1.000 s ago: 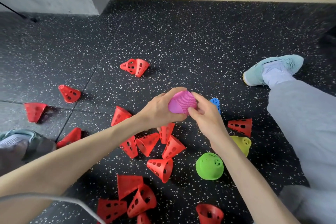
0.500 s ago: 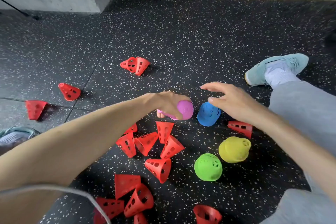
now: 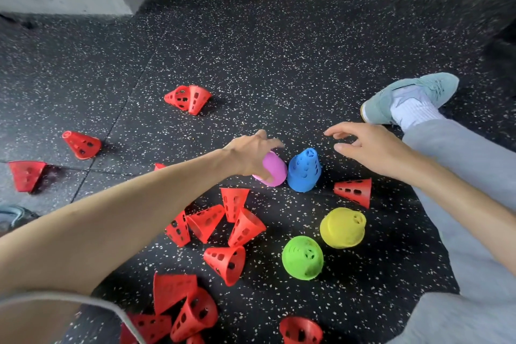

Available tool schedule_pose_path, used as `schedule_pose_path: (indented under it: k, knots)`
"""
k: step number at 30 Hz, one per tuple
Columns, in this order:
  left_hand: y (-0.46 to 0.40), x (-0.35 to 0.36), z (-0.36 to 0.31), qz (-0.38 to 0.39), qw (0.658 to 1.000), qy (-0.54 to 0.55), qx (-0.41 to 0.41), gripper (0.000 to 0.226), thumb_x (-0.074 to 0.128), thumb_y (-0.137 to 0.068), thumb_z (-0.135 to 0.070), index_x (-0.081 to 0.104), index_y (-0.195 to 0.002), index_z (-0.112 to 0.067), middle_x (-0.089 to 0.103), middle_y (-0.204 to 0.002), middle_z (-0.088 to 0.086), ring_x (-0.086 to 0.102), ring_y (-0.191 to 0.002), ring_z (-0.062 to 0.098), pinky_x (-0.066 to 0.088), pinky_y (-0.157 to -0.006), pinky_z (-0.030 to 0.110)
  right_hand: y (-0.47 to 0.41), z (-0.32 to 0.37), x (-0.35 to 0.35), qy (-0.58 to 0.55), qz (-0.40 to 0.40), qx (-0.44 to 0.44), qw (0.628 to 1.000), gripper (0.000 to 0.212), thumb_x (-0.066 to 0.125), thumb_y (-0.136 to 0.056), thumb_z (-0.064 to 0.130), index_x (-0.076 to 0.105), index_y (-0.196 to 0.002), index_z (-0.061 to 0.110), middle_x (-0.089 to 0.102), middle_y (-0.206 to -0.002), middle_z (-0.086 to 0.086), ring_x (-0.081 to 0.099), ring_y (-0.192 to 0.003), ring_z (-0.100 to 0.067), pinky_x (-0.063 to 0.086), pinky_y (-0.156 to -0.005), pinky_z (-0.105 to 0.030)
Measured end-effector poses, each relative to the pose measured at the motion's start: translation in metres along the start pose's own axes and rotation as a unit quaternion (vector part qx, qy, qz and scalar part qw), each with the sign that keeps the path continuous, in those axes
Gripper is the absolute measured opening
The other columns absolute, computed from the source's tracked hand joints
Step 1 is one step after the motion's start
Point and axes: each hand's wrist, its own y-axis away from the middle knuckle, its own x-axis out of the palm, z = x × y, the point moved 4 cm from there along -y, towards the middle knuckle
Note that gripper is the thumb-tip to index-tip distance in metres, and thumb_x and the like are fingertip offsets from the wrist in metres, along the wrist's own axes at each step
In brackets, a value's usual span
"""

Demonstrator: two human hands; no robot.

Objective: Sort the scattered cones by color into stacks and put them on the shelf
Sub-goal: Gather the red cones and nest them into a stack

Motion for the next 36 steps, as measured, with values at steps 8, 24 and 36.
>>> schedule_pose_path:
  k: [8, 24, 36]
  knots:
    - [0.012, -0.010, 0.004, -0.095, 0.984, 0.148, -0.015, 0.087, 0.084, -0.079, -0.045, 0.037, -0.150, -0.031, 0.040, -0.140, 0.001, 0.061, -0.112, 0.026, 0.055, -0.091, 0.049, 0.004, 0.000, -0.001, 0.037, 0.012, 0.013, 0.999, 0.034, 0.059, -0.102, 0.032, 0.059, -0.135, 0.039, 0.065, -0.126, 0.011, 0.062, -0.102, -0.011, 0.041, -0.085, -0.033]
    - [0.050, 0.016, 0.001, -0.238, 0.897, 0.370, -0.050, 0.066, 0.074, -0.079, -0.001, 0.044, -0.135, -0.018, 0.065, -0.115, 0.009, 0.055, -0.080, 0.020, 0.043, -0.064, 0.029, 0.040, -0.024, 0.025, -0.039, -0.014, 0.083, 0.996, 0.029, 0.059, -0.098, 0.029, 0.063, -0.121, 0.046, 0.070, -0.104, 0.022, 0.068, -0.090, -0.004, 0.053, -0.092, -0.040]
    - [0.032, 0.028, 0.006, -0.224, 0.881, 0.416, -0.036, 0.051, 0.077, -0.084, -0.006, 0.050, -0.124, -0.020, 0.067, -0.118, -0.009, 0.063, -0.078, 0.020, 0.047, -0.058, 0.018, 0.015, -0.010, 0.014, -0.014, -0.015, 0.038, 0.999, 0.032, 0.058, -0.101, 0.033, 0.061, -0.131, 0.042, 0.067, -0.117, 0.016, 0.065, -0.100, -0.013, 0.050, -0.094, -0.042]
